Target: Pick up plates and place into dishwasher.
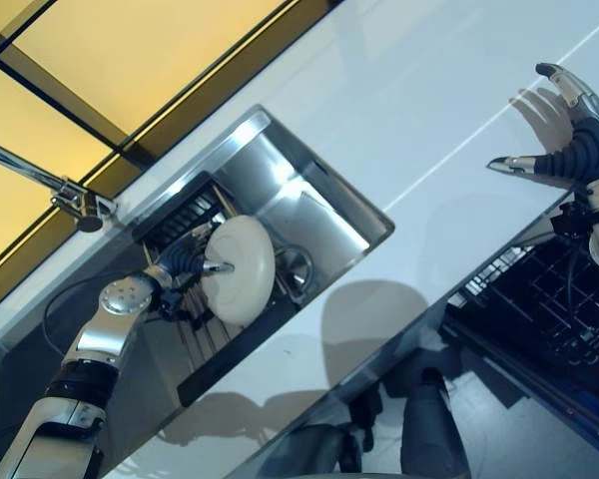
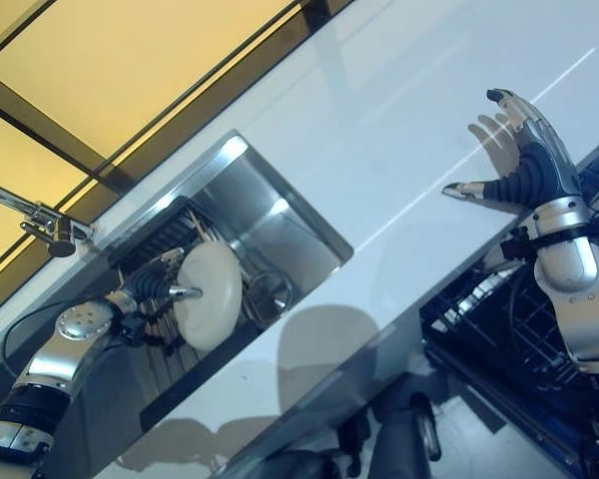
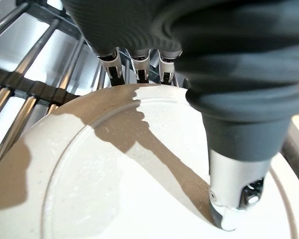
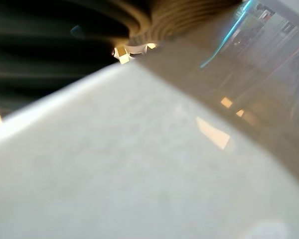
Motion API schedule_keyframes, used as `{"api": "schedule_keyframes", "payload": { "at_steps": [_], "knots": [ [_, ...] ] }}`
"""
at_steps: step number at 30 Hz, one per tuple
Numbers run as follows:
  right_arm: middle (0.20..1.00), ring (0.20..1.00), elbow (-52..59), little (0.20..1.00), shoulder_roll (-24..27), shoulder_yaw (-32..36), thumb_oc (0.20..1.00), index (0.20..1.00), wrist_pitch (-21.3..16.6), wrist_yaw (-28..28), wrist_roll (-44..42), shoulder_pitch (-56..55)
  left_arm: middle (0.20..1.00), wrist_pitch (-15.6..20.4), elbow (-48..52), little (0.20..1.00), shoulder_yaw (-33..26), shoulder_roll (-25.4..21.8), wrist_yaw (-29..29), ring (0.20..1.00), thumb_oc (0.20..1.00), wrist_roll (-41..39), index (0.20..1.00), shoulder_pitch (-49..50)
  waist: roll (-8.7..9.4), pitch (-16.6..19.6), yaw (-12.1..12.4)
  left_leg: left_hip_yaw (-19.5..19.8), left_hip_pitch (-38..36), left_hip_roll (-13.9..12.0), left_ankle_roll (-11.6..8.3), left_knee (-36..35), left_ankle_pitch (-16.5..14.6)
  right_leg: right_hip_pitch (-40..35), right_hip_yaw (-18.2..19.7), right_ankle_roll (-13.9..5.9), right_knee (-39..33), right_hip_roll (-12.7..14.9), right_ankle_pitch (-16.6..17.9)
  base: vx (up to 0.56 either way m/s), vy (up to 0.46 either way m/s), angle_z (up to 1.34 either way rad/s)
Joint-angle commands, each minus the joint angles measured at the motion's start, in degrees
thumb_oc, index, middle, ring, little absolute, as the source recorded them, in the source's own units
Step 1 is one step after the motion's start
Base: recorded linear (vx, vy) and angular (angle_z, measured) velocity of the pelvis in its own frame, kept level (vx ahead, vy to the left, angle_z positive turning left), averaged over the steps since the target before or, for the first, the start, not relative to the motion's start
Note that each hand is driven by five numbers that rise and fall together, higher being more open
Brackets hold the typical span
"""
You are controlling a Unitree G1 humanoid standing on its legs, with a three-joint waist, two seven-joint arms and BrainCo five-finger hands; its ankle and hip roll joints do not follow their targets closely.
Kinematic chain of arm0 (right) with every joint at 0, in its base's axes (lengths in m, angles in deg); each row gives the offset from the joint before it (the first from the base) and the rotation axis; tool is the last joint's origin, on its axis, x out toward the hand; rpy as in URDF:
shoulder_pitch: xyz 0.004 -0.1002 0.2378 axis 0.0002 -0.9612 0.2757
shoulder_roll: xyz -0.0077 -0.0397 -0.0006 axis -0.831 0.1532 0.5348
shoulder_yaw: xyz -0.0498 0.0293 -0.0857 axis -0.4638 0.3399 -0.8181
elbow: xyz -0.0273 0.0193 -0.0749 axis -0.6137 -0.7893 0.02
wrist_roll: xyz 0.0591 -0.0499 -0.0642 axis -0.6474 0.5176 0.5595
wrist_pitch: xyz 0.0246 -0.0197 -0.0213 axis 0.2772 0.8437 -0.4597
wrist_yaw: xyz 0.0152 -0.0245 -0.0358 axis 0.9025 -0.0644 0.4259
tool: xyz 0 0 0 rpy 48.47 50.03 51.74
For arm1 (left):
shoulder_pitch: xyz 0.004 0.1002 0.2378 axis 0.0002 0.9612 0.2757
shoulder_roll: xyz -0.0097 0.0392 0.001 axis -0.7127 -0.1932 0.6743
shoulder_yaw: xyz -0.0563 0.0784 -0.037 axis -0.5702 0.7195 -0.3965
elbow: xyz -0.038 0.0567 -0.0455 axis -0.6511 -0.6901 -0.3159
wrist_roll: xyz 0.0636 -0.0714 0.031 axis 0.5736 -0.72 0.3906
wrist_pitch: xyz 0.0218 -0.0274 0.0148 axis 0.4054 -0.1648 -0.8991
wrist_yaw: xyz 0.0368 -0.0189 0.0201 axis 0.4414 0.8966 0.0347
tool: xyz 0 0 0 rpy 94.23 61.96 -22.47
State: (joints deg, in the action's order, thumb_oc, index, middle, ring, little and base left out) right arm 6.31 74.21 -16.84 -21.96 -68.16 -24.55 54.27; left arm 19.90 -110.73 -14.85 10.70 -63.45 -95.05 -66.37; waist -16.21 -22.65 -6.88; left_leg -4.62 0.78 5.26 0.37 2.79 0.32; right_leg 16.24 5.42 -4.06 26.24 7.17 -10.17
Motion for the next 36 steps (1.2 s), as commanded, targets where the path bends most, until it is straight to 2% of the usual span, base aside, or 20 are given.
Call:
{"api": "schedule_keyframes", "payload": {
  "at_steps": [1, 3, 7, 9, 10, 11, 17, 36],
  "knots": [
    [1.0, 1.0, 2.4, 1.0, 2.2, 1.0, 1.0, 1.0, -0.6, -0.1, -0.1, -0.5, 1.0, -3.0, 3.5, 1.0, 9.8, 0.7, 22.8, 1.0, 1.0, -5.0, 1.0, -0.8, 1.94, 3.1, -2.1, 1.2, 4.1, 2.8, 1.05, 6.2, -4.2, -1.8, -3.0, -1.42, -5.2, 4.0, 3.9, 0.0, 0.0, 0.0],
    [1.0, 1.0, 1.8, 1.0, 2.3, -0.6, 1.0, 1.0, -0.9, -0.3, 0.2, 0.8, 1.0, -3.9, 3.8, 1.0, 12.3, 1.2, 27.9, 1.0, 1.0, -9.3, 1.0, -1.8, 1.67, 2.8, -2.6, 0.9, 3.9, 2.8, 1.04, 6.0, -4.3, -1.9, -2.5, -1.4, -5.4, 3.7, 4.0, 0.0, 0.016, 0.0],
    [1.0, 1.0, 0.6, 1.0, 2.2, -3.2, 1.0, 1.0, -1.4, -1.4, 0.4, 2.6, 1.0, -5.0, 4.0, 1.0, 15.6, 2.4, 31.0, 1.0, 1.0, -17.4, 1.0, -3.3, 1.57, 2.8, -3.3, 0.5, 3.5, 2.7, 1.17, 5.7, -4.6, -2.1, -2.0, -1.43, -5.8, 3.4, 3.9, 0.0, 0.008, 0.0],
    [1.0, 1.0, 0.4, 1.0, 1.7, -3.3, 1.0, 1.0, -1.9, -1.6, 0.8, 2.1, 0.84, -5.3, 4.8, 0.84, 16.0, 3.4, 32.3, 0.84, 0.84, -20.3, 0.84, -3.0, 1.59, 2.9, -3.5, 0.5, 3.3, 2.7, 1.17, 5.7, -4.7, -2.3, -1.7, -1.44, -5.8, 3.2, 3.9, 0.0, 0.0, 0.0],
    [1.0, 1.0, 0.3, 1.0, 1.5, -3.2, 1.0, 1.0, -2.1, -1.6, 1.0, 1.7, 0.256, -5.9, 5.5, 0.256, 15.9, 3.8, 32.4, 0.256, 0.256, -21.5, 0.256, -2.7, 1.6, 3.0, -3.5, 0.6, 3.1, 2.8, 1.18, 5.6, -4.8, -2.5, -1.7, -1.45, -5.8, 3.2, 3.9, 0.0, 0.0, 0.0],
    [1.0, 1.0, 0.3, 1.0, 1.4, -3.0, 1.0, 1.0, -2.3, -1.6, 1.1, 1.5, 0.2, -6.5, 6.0, 0.2, 15.6, 4.0, 32.5, 0.2, 0.2, -22.1, 0.2, -2.5, 1.6, 3.1, -3.5, 0.6, 3.0, 2.8, 1.2, 5.5, -4.8, -2.6, -1.7, -1.48, -5.9, 3.2, 3.8, 0.04, -0.001, 0.0],
    [1.0, 1.0, 0.2, 1.0, 1.3, -1.9, 1.0, 1.0, -2.7, -0.6, 1.0, -0.4, 0.2, -7.0, 7.2, 0.2, 14.3, 5.2, 35.0, 0.2, 0.2, -25.5, 0.2, -0.8, 1.4, 4.1, -3.4, 1.1, 1.5, 2.9, 1.3, 4.9, -5.0, -4.1, -1.8, -1.52, -6.2, 3.4, 3.5, 0.05, 0.005, 0.01],
    [1.0, 1.0, 0.5, 1.0, 0.0, 2.3, 1.0, 1.0, -5.0, 1.9, 1.4, -6.9, 0.2, -7.0, 6.4, 0.2, 10.0, 5.4, 34.5, 0.2, 0.2, -22.1, 0.2, 5.3, 1.17, 7.6, -2.1, 3.1, -2.0, 3.0, 1.38, 3.6, -5.5, -8.8, -3.7, -1.78, -7.5, 3.9, 2.1, 0.03, -0.002, 0.05]
  ]
}}
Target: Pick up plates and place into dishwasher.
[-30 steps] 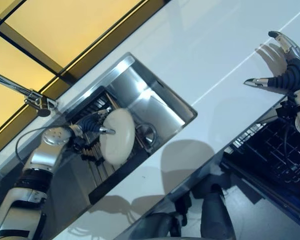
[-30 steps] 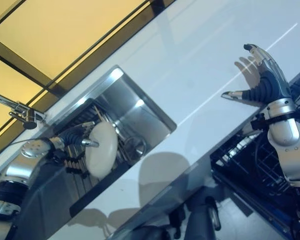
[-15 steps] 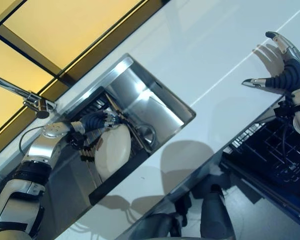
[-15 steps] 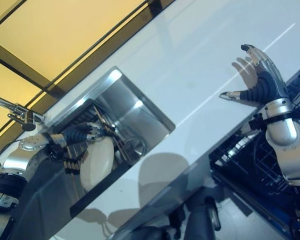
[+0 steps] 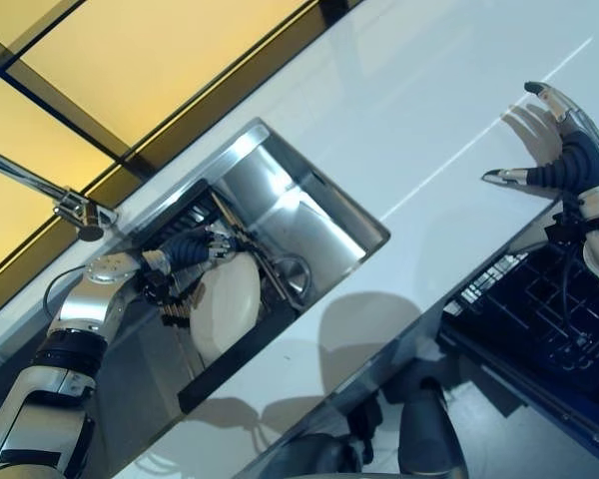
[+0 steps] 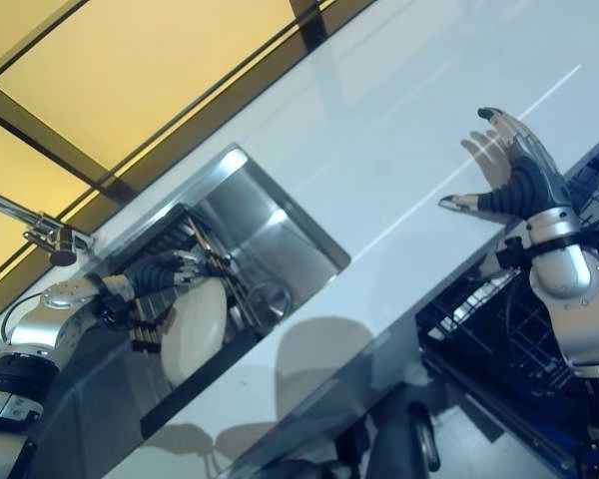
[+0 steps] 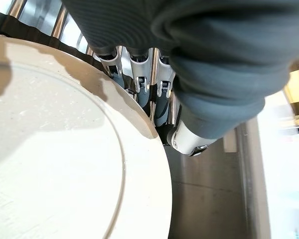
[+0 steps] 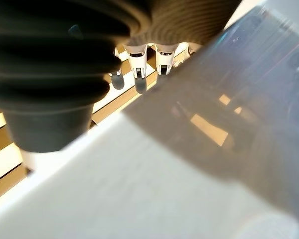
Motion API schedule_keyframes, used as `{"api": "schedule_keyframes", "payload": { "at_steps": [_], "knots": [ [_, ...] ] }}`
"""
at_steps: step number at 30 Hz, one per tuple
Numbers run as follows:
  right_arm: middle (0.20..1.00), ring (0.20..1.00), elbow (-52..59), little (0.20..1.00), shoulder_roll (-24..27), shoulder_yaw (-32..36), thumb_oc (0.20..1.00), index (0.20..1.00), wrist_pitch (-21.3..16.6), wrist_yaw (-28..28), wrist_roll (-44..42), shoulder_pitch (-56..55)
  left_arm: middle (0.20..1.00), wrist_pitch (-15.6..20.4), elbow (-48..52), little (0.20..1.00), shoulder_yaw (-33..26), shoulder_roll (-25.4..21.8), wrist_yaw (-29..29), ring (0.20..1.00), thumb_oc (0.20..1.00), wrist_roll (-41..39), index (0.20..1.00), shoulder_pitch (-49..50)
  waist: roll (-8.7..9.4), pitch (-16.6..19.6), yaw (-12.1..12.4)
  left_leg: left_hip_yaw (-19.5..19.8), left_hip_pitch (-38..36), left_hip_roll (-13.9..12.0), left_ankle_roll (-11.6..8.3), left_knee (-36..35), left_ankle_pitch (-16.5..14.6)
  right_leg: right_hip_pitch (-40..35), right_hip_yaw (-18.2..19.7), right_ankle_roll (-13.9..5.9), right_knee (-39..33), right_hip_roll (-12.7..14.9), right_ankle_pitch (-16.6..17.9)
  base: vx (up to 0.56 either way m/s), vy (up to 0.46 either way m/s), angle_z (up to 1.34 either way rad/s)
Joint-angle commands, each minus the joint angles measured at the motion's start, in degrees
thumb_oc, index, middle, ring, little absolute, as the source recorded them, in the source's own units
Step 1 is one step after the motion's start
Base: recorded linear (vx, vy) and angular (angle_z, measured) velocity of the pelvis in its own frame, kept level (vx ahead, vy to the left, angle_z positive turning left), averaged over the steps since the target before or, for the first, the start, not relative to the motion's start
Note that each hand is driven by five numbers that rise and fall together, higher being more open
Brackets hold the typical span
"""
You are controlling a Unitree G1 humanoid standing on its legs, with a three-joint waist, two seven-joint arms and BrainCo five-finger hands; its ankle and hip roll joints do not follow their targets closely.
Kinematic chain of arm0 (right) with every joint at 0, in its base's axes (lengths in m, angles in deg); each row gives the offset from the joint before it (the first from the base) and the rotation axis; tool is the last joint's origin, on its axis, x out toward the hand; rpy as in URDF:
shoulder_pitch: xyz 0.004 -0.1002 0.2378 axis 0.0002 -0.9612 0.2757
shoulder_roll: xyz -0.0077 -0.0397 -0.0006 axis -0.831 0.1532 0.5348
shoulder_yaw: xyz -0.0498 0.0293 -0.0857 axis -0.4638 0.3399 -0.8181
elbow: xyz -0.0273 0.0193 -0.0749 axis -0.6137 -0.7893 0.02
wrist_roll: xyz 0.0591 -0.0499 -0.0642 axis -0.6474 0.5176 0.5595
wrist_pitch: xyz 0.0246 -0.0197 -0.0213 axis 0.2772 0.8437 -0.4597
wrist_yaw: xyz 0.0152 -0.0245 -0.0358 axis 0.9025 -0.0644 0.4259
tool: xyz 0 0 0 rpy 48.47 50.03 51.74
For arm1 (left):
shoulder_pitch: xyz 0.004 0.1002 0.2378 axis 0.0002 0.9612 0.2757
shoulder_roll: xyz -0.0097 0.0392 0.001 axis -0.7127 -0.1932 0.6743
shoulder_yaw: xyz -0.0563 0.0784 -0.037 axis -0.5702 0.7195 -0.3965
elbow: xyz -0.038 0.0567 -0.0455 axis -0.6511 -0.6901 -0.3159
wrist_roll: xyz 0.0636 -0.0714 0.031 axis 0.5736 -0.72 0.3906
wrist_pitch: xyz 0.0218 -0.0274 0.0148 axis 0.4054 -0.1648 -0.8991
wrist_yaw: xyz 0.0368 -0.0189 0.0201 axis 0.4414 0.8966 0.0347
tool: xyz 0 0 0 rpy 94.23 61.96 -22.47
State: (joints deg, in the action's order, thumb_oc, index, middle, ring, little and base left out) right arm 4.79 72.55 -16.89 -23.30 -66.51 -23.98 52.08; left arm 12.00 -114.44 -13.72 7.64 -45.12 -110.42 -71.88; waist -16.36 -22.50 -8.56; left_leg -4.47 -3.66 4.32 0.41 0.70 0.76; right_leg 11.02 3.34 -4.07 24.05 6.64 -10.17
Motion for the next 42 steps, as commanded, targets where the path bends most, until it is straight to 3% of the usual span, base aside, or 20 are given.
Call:
{"api": "schedule_keyframes", "payload": {
  "at_steps": [1, 8, 9, 11, 13, 16, 19, 23, 38, 42],
  "knots": [
    [1.0, 1.0, 2.1, 1.0, 1.7, 2.7, 1.0, 1.0, -3.8, 0.3, 0.7, -5.0, 0.2, 1.0, 9.9, 0.2, 8.6, 8.3, 16.4, 0.2, 0.2, -6.4, 0.2, 11.1, 1.35, 7.7, -0.4, 3.0, 2.2, 3.9, 1.32, 5.6, -5.9, -3.9, -1.7, -1.76, -5.5, 4.4, 2.0, 0.0, 0.0, 0.0],
    [1.0, 1.0, 1.9, 1.0, 1.1, 3.5, 1.0, 1.0, -4.7, 0.5, 0.4, -6.7, 0.2, 2.3, 9.6, 0.2, 7.4, 6.2, 15.1, 0.2, 0.2, 0.6, 0.2, 12.7, 1.27, 9.3, 0.3, 3.7, 1.0, 3.8, 1.32, 5.2, -6.5, -5.5, -2.6, -1.81, -6.2, 4.3, 1.3, 0.01, -0.014, 0.02],
    [1.0, 1.0, 1.8, 1.0, 1.0, 3.7, 1.0, 1.0, -5.0, 0.4, 0.4, -7.0, 0.2, 3.2, 9.4, 0.2, 7.4, 5.4, 13.4, 0.2, 0.2, 3.6, 0.2, 12.9, 1.25, 9.6, 0.4, 3.8, 0.7, 3.7, 1.32, 5.1, -6.6, -5.9, -2.8, -1.86, -6.4, 4.4, 1.2, 0.0, -0.044, 0.02],
    [1.0, 1.0, 1.7, 1.0, 0.9, 4.3, 1.0, 1.0, -5.3, 0.2, 0.1, -7.7, 0.2, 8.2, 7.7, 0.2, 7.8, 2.6, 5.9, 0.2, 0.2, 19.2, 0.2, 13.1, 1.27, 10.2, 0.9, 4.2, 0.3, 3.6, 1.34, 4.9, -6.8, -6.6, -3.7, -2.04, -6.8, 4.5, 0.9, -0.01, -0.06, 0.02],
    [1.0, 1.0, 2.2, 1.0, 1.2, 4.8, 1.0, 1.0, -4.7, 0.1, -0.7, -8.0, 0.2, 11.0, 6.7, 0.2, 8.2, -1.3, 0.7, 0.2, 0.2, 27.7, 0.2, 13.2, 1.57, 10.6, 1.2, 4.8, 0.2, 3.5, 1.21, 4.9, -6.9, -7.1, -4.0, -2.21, -7.1, 4.4, 0.7, -0.02, -0.073, 0.04],
    [1.0, 1.0, 2.9, 1.0, 1.7, 6.1, 1.0, 1.0, -3.9, -0.1, -1.8, -9.0, 0.2, 13.2, 6.7, 0.2, 5.1, -4.4, -0.6, 0.2, 0.2, 34.9, 0.2, 13.2, 2.04, 11.2, 2.1, 5.5, 0.2, 3.4, 1.21, 5.0, -7.1, -7.6, -4.9, -2.25, -7.3, 4.4, 0.3, -0.02, -0.081, 0.05],
    [1.0, 1.0, 3.0, 1.0, 1.5, 7.4, 1.0, 1.0, -4.0, 0.1, -2.3, -10.0, 0.2, 13.0, 8.9, 0.2, 2.6, -7.1, 2.6, 0.2, 0.2, 32.7, 0.2, 14.1, 2.17, 11.8, 2.7, 6.2, 0.1, 3.2, 1.12, 5.0, -7.0, -7.9, -5.5, -2.32, -7.5, 4.4, 0.1, -0.01, -0.058, 0.07],
    [1.0, 1.0, 3.4, 1.0, 1.4, 7.5, 1.0, 1.0, -3.5, 0.5, -2.0, -10.6, 0.2, 11.9, 11.2, 0.2, 2.3, -7.1, 5.5, 0.2, 0.2, 30.0, 0.2, 14.9, 1.89, 11.9, 3.0, 6.7, -0.2, 3.1, 0.93, 5.1, -6.9, -8.3, -5.6, -2.25, -7.3, 4.1, -0.1, 0.03, -0.024, -0.06],
    [1.0, 1.0, 2.3, 1.0, 2.8, 5.3, 1.0, 1.0, -3.1, -1.6, -2.9, -9.0, 0.2, 11.4, 10.5, 0.2, 5.4, -8.1, 5.7, 0.2, 0.2, 27.9, 0.2, 12.4, 2.43, 10.9, 2.3, 5.7, 0.4, 3.0, 0.91, 5.7, -7.2, -7.7, -4.5, -2.43, -7.6, 3.3, 0.1, 0.0, -0.002, -0.01],
    [1.0, 1.0, 2.0, 1.0, 2.7, 4.8, 1.0, 1.0, -3.3, -2.2, -3.2, -9.1, 0.2, 12.7, 11.1, 0.2, 4.7, -8.7, 3.5, 0.2, 0.2, 29.3, 0.2, 12.6, 2.71, 11.0, 2.5, 5.6, 0.5, 2.9, 0.93, 5.9, -7.3, -7.6, -4.4, -2.4, -7.8, 3.1, 0.2, 0.0, -0.017, -0.03]
  ]
}}
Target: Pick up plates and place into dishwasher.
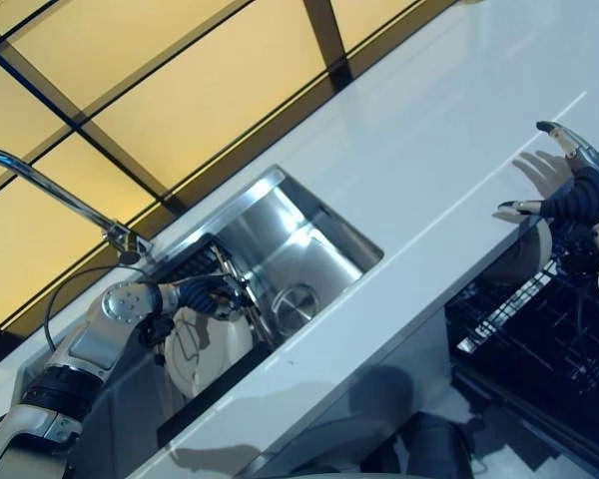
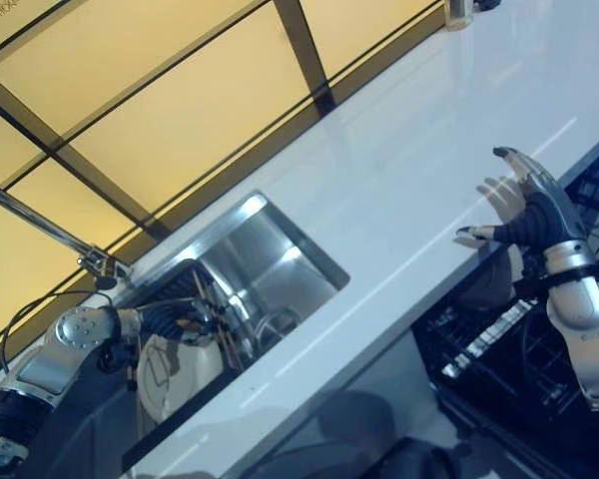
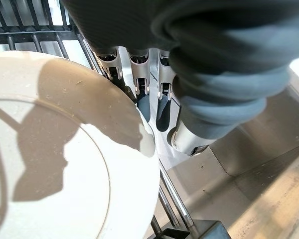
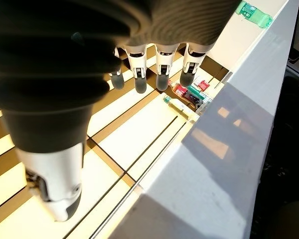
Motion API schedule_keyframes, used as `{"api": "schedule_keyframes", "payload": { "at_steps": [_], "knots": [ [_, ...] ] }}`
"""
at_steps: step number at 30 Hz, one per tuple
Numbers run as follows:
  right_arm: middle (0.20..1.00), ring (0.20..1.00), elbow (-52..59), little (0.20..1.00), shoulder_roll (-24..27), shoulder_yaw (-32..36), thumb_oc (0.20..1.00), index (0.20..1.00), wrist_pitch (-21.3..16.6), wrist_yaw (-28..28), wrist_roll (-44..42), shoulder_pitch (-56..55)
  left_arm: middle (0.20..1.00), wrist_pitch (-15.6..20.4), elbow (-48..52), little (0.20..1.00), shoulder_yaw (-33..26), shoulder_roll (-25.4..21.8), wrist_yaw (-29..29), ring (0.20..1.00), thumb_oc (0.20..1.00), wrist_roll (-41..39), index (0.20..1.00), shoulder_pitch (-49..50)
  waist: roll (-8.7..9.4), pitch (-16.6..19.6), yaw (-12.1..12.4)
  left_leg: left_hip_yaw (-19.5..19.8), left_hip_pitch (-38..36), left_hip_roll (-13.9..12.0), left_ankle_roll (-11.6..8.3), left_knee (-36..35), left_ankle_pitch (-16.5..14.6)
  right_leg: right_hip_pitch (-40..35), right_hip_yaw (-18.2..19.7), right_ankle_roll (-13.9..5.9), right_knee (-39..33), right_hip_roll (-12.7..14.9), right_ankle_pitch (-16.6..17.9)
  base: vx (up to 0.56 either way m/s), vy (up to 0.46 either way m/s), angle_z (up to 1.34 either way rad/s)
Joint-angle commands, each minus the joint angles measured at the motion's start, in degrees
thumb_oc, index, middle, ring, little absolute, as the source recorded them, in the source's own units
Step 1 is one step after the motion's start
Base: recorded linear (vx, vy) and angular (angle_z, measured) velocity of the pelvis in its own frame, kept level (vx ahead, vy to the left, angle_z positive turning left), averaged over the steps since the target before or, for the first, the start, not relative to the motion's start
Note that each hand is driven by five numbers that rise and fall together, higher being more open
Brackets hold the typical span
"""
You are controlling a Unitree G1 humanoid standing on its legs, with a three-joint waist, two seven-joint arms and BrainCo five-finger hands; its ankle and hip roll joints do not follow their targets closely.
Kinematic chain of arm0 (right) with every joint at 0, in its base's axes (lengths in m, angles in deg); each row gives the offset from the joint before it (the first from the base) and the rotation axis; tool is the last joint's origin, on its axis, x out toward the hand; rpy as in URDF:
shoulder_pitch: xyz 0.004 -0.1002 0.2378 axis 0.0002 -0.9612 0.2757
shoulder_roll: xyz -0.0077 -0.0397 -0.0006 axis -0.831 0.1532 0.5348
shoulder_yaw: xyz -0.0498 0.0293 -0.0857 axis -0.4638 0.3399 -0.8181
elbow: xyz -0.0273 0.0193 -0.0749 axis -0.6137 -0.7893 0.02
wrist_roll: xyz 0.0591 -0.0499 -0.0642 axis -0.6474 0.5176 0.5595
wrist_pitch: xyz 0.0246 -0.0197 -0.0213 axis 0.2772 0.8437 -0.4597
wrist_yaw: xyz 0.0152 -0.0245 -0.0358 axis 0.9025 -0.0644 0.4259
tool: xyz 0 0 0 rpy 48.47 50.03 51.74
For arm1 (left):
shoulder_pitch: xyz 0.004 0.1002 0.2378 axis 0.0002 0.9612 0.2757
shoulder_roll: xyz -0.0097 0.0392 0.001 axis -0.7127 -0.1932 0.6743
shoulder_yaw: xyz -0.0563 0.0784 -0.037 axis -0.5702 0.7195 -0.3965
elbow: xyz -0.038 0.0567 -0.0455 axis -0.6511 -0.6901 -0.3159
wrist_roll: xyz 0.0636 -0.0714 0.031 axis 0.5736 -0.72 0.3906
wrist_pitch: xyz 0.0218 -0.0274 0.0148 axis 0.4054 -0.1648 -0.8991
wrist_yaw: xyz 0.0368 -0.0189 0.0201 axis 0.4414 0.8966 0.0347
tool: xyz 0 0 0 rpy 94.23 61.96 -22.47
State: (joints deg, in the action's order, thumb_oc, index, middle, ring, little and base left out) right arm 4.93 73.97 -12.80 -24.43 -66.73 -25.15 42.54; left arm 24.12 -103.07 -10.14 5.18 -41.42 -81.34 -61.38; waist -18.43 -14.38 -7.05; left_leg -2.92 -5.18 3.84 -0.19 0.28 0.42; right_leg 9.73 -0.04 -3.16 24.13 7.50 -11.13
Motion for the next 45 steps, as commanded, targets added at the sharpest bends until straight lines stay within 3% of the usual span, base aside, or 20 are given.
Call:
{"api": "schedule_keyframes", "payload": {
  "at_steps": [1, 5, 12, 23, 31, 35, 36, 37, 45],
  "knots": [
    [1.0, 1.0, 1.9, 1.0, 1.3, 0.7, 1.0, 1.0, -2.2, -2.1, -2.2, 0.3, 0.2, 0.8, -0.1, 0.2, 0.7, -6.7, -1.1, 0.2, 0.2, 1.1, 0.2, 2.2, 4.85, 2.9, 1.1, 4.1, 2.1, 3.3, 1.52, 6.3, -7.0, -6.3, -1.0, -3.29, -8.0, 2.2, 1.2, 0.0, 0.0, 0.0],
    [1.0, 1.0, 1.6, 1.0, 1.7, 0.5, 1.0, 1.0, -2.5, -3.2, -2.9, 0.0, 0.2, 4.2, -0.1, 0.2, -0.5, -10.5, -8.6, 0.2, 0.2, 10.2, 0.2, 1.4, 5.04, 3.1, 1.4, 4.3, 2.4, 3.1, 1.42, 6.1, -6.9, -6.1, -1.2, -3.26, -8.2, 2.0, 1.2, -0.04, -0.033, -0.01],
    [1.0, 1.0, 1.3, 1.0, 0.7, 1.2, 1.0, 1.0, -3.8, -4.9, -2.9, -1.1, 0.2, 3.8, 4.0, 0.2, -6.6, -15.0, -16.8, 0.2, 0.2, 11.2, 0.2, 0.9, 5.51, 3.6, 2.5, 4.6, 2.6, 2.6, 1.27, 5.5, -6.7, -6.4, -2.2, -3.02, -9.2, 1.6, 1.2, -0.07, -0.044, 0.01],
    [1.0, 1.0, 1.3, 1.0, -2.2, 0.8, 1.0, 1.0, -4.6, -7.9, -2.9, -1.7, 0.2, 3.0, 8.8, 0.2, -13.6, -18.8, -18.7, 0.2, 0.2, 11.2, 0.2, 4.1, 7.71, 6.0, 4.9, 5.3, 1.7, 1.1, 0.76, 3.7, -6.6, -9.1, -4.3, -2.68, -12.5, 0.1, 1.4, -0.08, -0.083, 0.07],
    [1.0, 1.0, 1.4, 1.0, -4.8, -1.3, 1.0, 1.0, -4.3, -10.8, -2.9, -1.6, 0.2, 4.7, 9.9, 0.2, -16.7, -19.8, -19.2, 0.2, 0.2, 11.4, 0.2, 6.8, 9.86, 7.7, 6.9, 6.4, 1.3, -0.2, 0.31, 2.0, -6.1, -10.7, -5.6, -2.52, -14.5, -1.3, 1.8, -0.06, -0.106, 0.08],
    [1.0, 1.0, 1.4, 1.0, -5.4, -2.4, 1.0, 1.0, -3.7, -11.1, -3.2, -1.5, 0.2, 3.1, 9.8, 0.2, -16.8, -19.4, -18.5, 0.2, 0.2, 10.6, 0.2, 7.6, 10.32, 8.0, 7.3, 6.5, 1.2, -0.5, 0.11, 2.0, -6.1, -11.3, -6.0, -2.55, -15.1, -1.6, 2.0, -0.01, -0.045, 0.01],
    [1.0, 1.0, 1.5, 1.0, -5.4, -2.7, 1.0, 1.0, -3.4, -11.0, -3.1, -1.5, 0.561, 2.9, 9.5, 0.561, -16.3, -18.9, -18.1, 0.561, 0.561, 10.9, 0.561, 7.7, 10.36, 8.0, 7.3, 6.5, 1.3, -0.5, 0.04, 2.2, -6.1, -11.4, -6.0, -2.53, -15.2, -1.6, 2.0, 0.0, 0.0, 0.0],
    [1.0, 1.0, 1.6, 1.0, -5.3, -2.9, 1.0, 1.0, -3.0, -11.1, -3.0, -1.5, 1.0, 2.7, 9.3, 1.0, -15.7, -18.5, -17.8, 1.0, 1.0, 11.3, 1.0, 7.8, 10.35, 7.9, 7.3, 6.6, 1.4, -0.6, -0.01, 2.4, -6.2, -11.3, -6.1, -2.53, -15.1, -1.6, 2.0, 0.02, 0.021, 0.05],
    [1.0, 1.0, 1.0, 1.0, -1.2, -5.9, 1.0, 1.0, -0.5, -12.4, -3.7, 1.6, 1.0, 2.0, 5.3, 1.0, -8.4, -15.5, -18.5, 1.0, 1.0, 10.3, 1.0, 4.8, 9.7, 4.7, 6.4, 6.1, 4.2, -0.1, 0.17, 4.4, -6.0, -8.0, -4.6, -2.7, -13.8, -1.2, 2.7, -0.02, 0.08, -0.01]
  ]
}}
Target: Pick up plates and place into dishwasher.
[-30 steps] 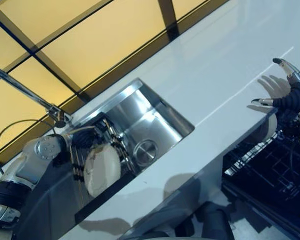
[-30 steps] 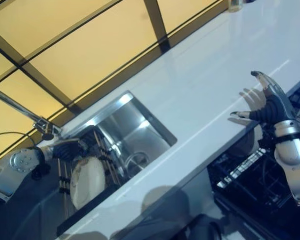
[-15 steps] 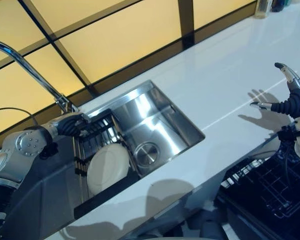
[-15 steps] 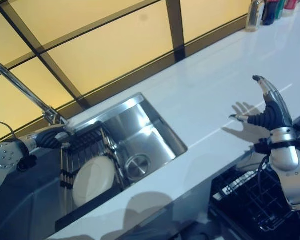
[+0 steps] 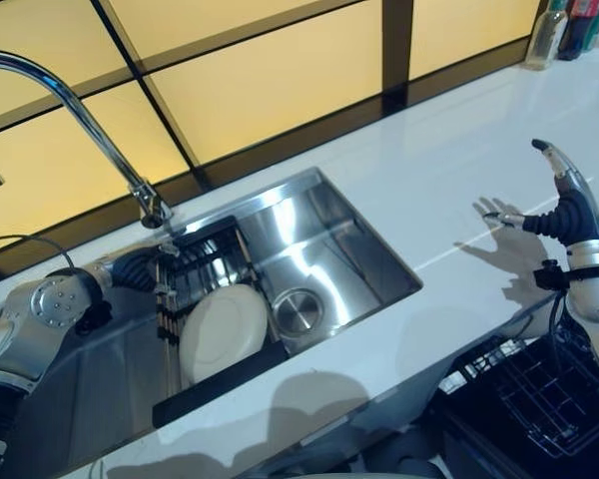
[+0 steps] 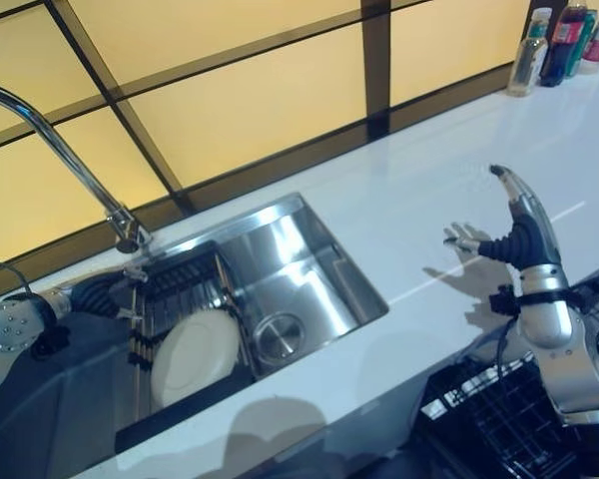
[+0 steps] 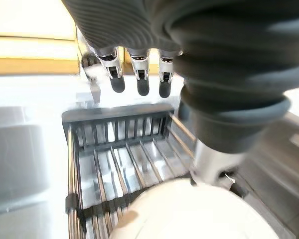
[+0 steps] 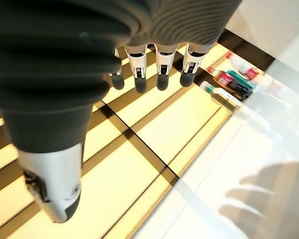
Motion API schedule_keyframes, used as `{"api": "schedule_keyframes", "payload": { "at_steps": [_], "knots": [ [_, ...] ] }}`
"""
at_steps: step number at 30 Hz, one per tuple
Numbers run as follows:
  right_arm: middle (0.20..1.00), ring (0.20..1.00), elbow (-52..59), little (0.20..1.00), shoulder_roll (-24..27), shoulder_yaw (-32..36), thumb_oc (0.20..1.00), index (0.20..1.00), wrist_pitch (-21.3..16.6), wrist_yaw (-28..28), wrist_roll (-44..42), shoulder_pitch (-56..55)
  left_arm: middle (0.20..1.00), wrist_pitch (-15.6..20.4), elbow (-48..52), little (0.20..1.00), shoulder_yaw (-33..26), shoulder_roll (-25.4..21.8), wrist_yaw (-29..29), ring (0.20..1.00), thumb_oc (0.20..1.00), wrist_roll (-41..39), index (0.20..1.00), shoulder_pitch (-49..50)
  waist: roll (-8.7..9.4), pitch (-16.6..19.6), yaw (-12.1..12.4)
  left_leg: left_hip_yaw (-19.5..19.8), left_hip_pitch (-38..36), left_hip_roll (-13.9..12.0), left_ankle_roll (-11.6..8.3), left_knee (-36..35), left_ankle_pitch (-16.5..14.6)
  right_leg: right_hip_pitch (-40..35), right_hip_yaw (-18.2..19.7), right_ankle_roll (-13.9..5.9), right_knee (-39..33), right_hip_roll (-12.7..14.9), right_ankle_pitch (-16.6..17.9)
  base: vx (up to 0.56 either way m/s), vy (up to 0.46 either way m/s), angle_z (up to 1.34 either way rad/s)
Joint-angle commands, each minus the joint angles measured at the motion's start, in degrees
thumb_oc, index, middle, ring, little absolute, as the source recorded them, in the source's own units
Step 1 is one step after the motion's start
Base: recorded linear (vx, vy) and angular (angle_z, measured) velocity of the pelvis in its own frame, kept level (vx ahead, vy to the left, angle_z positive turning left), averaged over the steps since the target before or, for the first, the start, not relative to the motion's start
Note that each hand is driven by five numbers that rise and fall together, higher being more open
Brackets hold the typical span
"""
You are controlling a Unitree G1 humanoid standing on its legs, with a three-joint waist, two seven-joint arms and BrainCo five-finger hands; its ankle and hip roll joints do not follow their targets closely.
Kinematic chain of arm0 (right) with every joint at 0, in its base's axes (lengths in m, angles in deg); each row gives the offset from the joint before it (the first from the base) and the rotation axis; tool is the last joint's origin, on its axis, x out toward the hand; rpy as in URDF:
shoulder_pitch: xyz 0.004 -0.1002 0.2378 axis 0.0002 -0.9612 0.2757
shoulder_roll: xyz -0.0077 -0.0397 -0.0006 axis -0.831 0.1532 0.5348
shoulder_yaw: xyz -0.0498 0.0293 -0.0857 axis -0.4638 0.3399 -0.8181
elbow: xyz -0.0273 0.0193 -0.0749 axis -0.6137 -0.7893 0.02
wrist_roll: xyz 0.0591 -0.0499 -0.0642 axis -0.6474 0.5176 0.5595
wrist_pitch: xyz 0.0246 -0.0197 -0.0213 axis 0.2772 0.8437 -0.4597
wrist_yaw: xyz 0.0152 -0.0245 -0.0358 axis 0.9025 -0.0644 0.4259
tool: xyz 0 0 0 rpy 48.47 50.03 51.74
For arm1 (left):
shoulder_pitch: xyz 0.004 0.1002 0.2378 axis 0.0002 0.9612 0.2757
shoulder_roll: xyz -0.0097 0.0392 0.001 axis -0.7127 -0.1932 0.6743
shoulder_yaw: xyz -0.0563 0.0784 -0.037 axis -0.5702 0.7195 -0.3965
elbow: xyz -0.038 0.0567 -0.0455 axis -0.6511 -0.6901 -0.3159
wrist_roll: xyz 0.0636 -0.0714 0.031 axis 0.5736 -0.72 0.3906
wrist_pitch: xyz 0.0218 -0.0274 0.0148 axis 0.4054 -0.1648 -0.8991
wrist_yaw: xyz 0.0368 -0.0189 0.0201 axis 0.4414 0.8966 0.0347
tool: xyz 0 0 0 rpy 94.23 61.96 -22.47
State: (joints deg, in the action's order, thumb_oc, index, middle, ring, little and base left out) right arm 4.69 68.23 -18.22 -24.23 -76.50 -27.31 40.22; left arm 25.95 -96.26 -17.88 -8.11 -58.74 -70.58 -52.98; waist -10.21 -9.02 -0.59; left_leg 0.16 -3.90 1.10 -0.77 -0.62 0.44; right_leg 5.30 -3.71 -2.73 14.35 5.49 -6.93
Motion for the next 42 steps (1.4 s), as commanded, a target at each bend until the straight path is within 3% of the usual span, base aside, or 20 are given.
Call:
{"api": "schedule_keyframes", "payload": {
  "at_steps": [1, 7, 17, 23, 27, 30, 32, 37, 42],
  "knots": [
    [1.0, 1.0, 1.3, 1.0, 5.2, -1.0, 1.0, 1.0, -0.4, -3.3, -1.8, 4.7, 1.0, -0.1, -2.1, 1.0, 0.3, -2.6, -1.6, 1.0, 1.0, -1.5, 1.0, -4.4, 1.48, -1.6, -0.4, 2.8, 3.5, 2.7, 0.85, 5.3, -5.9, -2.8, -0.7, -3.14, -3.9, 0.9, -1.2, -0.08, 0.084, -0.06],
    [1.0, 1.0, 1.1, 1.0, 6.3, -1.6, 1.0, 1.0, -0.8, -5.2, -1.8, 5.7, 1.0, 0.4, -5.0, 1.0, 2.5, -3.1, -3.1, 1.0, 1.0, -4.7, 1.0, -7.2, 1.59, -4.4, -1.5, 1.2, 5.6, 3.0, 1.29, 5.4, -5.4, 0.2, 0.1, -3.31, -3.1, 1.1, -0.6, -0.06, 0.077, -0.11],
    [1.0, 1.0, -0.2, 1.0, 6.9, -2.8, 1.0, 1.0, -0.3, -4.9, -0.1, 9.2, 1.0, -0.9, -7.5, 1.0, 6.3, 2.0, -4.8, 1.0, 1.0, -9.5, 1.0, -11.9, 0.92, -7.3, -3.3, -1.2, 8.0, 4.2, 2.1, 6.9, -5.3, 4.7, 1.6, -3.79, 0.7, 2.8, -0.7, 0.0, 0.098, -0.07],
    [1.0, 1.0, -0.4, 1.0, 7.4, -3.3, 1.0, 1.0, -0.1, -4.8, 0.0, 11.5, 1.0, -1.3, -9.5, 1.0, 7.5, 2.4, -4.5, 1.0, 1.0, -10.8, 1.0, -14.3, 1.1, -9.0, -3.7, -1.9, 10.6, 4.3, 2.23, 8.2, -5.2, 7.6, 2.4, -3.56, 1.8, 2.6, -0.2, -0.04, 0.033, -0.08],
    [1.0, 1.0, -0.1, 1.0, 7.0, -3.4, 1.0, 1.0, -0.3, -4.8, 0.4, 12.0, 1.0, -3.2, -10.4, 1.0, 8.4, 2.3, 1.3, 1.0, 1.0, -12.3, 1.0, -15.3, 1.32, -9.7, -3.9, -2.1, 11.3, 4.2, 2.31, 8.6, -5.2, 8.4, 2.5, -3.29, 2.2, 2.4, -0.2, -0.02, -0.001, -0.01],
    [1.0, 1.0, 0.1, 1.0, 7.1, -3.6, 1.0, 1.0, -0.2, -4.4, 0.5, 12.5, 1.0, -6.8, -11.0, 1.0, 9.2, 2.8, 13.7, 1.0, 1.0, -15.7, 1.0, -15.7, 1.12, -9.7, -4.0, -2.0, 11.0, 4.2, 2.29, 8.4, -5.2, 8.1, 2.4, -3.14, 2.3, 2.5, -0.3, 0.01, 0.011, 0.0],
    [1.0, 1.0, -0.1, 1.0, 7.2, -4.3, 1.0, 1.0, -0.2, -3.8, 0.9, 13.3, 1.0, -8.2, -11.5, 1.0, 10.2, 3.0, 18.8, 1.0, 1.0, -16.6, 1.0, -15.1, 0.56, -9.5, -4.1, -2.0, 10.3, 4.4, 2.19, 8.3, -5.3, 7.5, 2.4, -3.09, 2.0, 2.5, -0.3, 0.05, 0.055, -0.01],
    [1.0, 1.0, -0.3, 1.0, 8.3, -5.8, 1.0, 1.0, 0.4, -3.4, 0.3, 14.0, 1.0, -7.7, -14.0, 1.0, 13.2, 2.5, 21.3, 1.0, 1.0, -18.0, 1.0, -13.2, -0.26, -8.6, -4.3, -1.8, 8.4, 4.6, 2.2, 8.2, -5.9, 5.5, 2.4, -2.99, 1.6, 2.7, -0.8, 0.06, 0.024, -0.02],
    [1.0, 1.0, -0.4, 1.0, 8.5, -5.1, 1.0, 1.0, 0.1, -2.9, -0.3, 12.8, 1.0, -7.3, -13.5, 1.0, 12.0, 2.0, 22.2, 1.0, 1.0, -17.6, 1.0, -10.6, -0.66, -7.8, -3.8, -1.2, 7.1, 4.7, 2.1, 8.1, -6.1, 3.9, 2.0, -2.97, 1.5, 2.8, -1.5, 0.03, -0.024, 0.03]
  ]
}}
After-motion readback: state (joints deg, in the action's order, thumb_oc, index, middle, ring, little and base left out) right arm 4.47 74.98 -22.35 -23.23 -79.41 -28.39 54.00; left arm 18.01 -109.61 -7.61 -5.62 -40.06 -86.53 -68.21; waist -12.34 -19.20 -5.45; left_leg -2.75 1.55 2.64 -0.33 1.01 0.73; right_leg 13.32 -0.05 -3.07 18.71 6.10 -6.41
